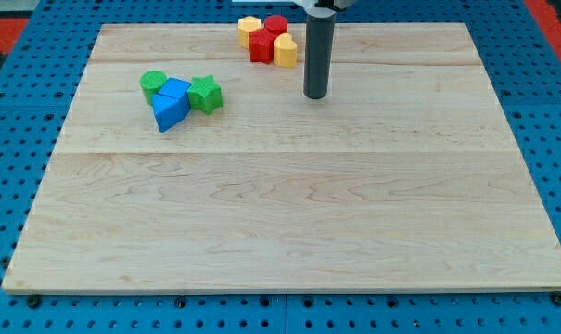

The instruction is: Move the blue triangle in between the green circle and the blue cube

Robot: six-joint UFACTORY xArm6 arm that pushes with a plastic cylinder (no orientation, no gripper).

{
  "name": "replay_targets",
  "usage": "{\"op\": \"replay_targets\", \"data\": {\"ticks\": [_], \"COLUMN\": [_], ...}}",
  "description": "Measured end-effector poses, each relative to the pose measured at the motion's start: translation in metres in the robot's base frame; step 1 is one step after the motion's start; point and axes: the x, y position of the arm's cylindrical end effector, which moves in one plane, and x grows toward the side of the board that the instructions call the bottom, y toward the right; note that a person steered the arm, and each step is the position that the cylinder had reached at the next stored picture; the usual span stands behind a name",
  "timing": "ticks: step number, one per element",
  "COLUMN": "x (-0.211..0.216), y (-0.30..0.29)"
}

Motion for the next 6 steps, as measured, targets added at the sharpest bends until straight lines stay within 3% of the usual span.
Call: {"op": "replay_targets", "data": {"ticks": [2,3,4,5,6], "x": [0.005,0.037,0.066,0.066,0.041], "y": [-0.001,-0.031,-0.113,-0.209,-0.235]}}
